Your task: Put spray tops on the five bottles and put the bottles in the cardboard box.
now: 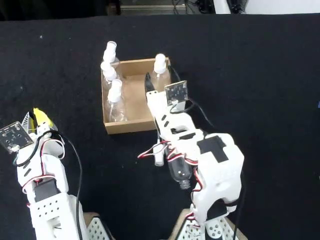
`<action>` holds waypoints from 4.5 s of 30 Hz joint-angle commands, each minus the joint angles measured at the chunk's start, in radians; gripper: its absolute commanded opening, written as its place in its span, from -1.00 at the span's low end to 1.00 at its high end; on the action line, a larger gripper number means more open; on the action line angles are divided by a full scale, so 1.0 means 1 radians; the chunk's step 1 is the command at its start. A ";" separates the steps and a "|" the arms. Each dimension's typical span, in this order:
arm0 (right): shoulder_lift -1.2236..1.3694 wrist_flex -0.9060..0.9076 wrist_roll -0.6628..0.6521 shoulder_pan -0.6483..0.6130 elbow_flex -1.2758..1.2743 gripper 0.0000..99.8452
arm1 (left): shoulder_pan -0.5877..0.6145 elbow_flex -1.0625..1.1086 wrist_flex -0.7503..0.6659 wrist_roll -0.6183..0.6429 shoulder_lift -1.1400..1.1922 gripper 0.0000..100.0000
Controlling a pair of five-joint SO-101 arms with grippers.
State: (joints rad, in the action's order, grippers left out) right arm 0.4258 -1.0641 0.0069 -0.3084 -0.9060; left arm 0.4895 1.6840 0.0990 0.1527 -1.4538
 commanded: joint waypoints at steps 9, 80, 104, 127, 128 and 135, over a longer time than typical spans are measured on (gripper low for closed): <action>-0.058 0.015 -0.012 -0.029 0.030 -0.56 | -0.010 0.024 -0.003 -0.005 -0.008 -0.88; -1.673 1.580 -0.005 0.157 -0.340 -0.35 | -0.010 0.024 0.002 -0.006 -0.008 -0.88; -1.337 2.391 -0.198 -0.018 -0.039 -0.35 | -0.012 0.024 0.002 -0.006 -0.008 -0.88; -1.334 1.970 -0.012 -0.120 -0.464 -0.35 | -0.012 0.024 0.002 -0.006 -0.008 -0.88; -1.336 1.972 -0.015 -0.120 -0.473 -0.35 | -0.012 0.024 0.002 -0.006 -0.008 -0.88; -1.337 2.004 -0.270 -0.023 -0.429 -0.84 | -0.012 0.024 0.002 -0.006 -0.008 -0.88</action>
State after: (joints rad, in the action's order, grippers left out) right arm -0.9137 0.9383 -0.1711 -0.4097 -1.3878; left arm 0.4895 1.6840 0.0990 0.1527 -1.4538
